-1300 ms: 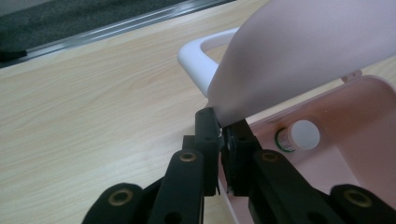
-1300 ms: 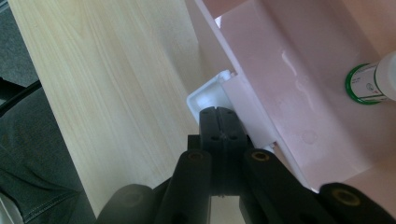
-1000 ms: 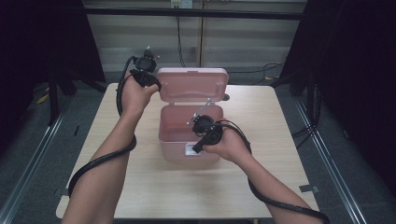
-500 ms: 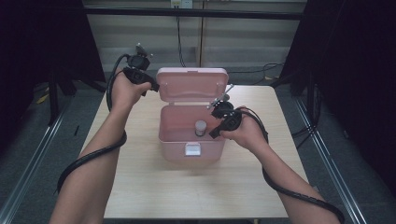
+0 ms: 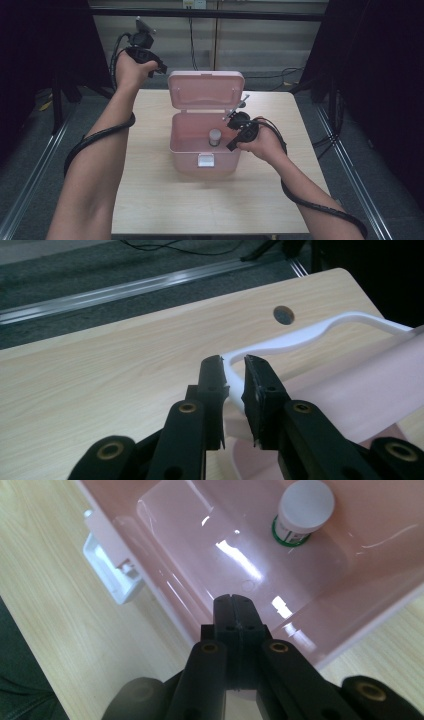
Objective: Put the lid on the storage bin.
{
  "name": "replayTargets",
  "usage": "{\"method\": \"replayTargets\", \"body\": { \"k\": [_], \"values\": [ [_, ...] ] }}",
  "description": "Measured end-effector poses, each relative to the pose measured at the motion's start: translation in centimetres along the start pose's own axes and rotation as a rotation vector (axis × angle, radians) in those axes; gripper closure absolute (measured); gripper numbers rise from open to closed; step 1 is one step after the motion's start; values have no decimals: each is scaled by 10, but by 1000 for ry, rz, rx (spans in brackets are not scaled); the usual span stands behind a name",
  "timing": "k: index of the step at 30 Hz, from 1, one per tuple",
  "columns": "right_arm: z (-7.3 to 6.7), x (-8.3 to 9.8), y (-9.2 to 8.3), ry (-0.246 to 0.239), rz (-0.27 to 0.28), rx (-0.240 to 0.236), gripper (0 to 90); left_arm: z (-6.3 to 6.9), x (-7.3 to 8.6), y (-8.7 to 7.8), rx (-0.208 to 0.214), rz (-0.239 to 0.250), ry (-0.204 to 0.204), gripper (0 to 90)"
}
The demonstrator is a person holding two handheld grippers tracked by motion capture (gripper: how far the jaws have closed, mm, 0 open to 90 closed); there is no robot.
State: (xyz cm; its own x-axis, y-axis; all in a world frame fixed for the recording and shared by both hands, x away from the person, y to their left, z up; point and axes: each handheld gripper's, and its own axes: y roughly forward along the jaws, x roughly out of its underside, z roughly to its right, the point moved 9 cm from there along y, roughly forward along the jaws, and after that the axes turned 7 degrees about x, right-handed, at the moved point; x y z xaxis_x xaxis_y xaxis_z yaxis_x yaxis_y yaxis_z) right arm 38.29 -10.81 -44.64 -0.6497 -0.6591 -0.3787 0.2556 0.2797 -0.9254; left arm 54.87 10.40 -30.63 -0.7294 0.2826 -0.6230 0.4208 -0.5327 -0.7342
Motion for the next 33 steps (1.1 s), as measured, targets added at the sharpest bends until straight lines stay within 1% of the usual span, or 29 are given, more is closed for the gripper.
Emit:
{"method": "replayTargets", "body": {
  "k": [1, 2, 5, 7, 8, 11, 12, 13, 14, 17, 18, 20, 22, 23, 25, 28, 31, 33],
  "values": [
    [1, -1, -1, 15, -1, -5, 900, 3, -1, 3, 12, 3, -3, 787],
    [3, -2, -2, 22, 4, -2, 900, 6, -2, 5, 24, -3, 2, 789],
    [9, -5, -5, 30, 17, 4, 900, 12, -1, 8, 37, -21, 16, 807],
    [12, -7, -7, 40, 28, -2, 900, 13, -1, 7, 26, -23, 18, 812],
    [14, -8, -8, 41, 36, 4, 900, 13, -1, 7, 26, -23, 18, 813],
    [16, -11, -12, 55, 61, 1, 900, 14, 1, 4, 19, -32, 33, 813],
    [16, -12, -13, 55, 68, -2, 900, 15, 2, 3, 19, -30, 32, 813],
    [16, -14, -16, 66, 79, -17, 900, 15, 3, 3, 16, -32, 32, 813],
    [17, -15, -18, 69, 90, -18, 900, 16, 3, 2, 14, -31, 33, 813],
    [20, -17, -26, 81, 99, -12, 900, 17, 5, 1, 10, -30, 40, 813],
    [20, -17, -26, 81, 99, -12, 900, 17, 5, 1, 10, -30, 40, 813],
    [25, -17, -32, 90, 98, 1, 900, 19, 8, -1, 10, -23, 44, 815],
    [28, -18, -38, 103, 115, -11, 900, 20, 10, 0, 13, -26, 40, 817],
    [29, -18, -41, 116, 123, -9, 900, 20, 12, 0, 13, -27, 38, 817],
    [32, -19, -46, 124, 141, -15, 900, 19, 14, 0, 14, -29, 36, 817],
    [35, -18, -51, 123, 149, -8, 900, 20, 18, 1, 12, -26, 37, 817],
    [36, -18, -54, 122, 142, 4, 900, 21, 22, 2, 16, -27, 36, 817],
    [36, -19, -57, 122, 153, 1, 900, 22, 25, 2, 18, -30, 40, 817]
  ]
}}
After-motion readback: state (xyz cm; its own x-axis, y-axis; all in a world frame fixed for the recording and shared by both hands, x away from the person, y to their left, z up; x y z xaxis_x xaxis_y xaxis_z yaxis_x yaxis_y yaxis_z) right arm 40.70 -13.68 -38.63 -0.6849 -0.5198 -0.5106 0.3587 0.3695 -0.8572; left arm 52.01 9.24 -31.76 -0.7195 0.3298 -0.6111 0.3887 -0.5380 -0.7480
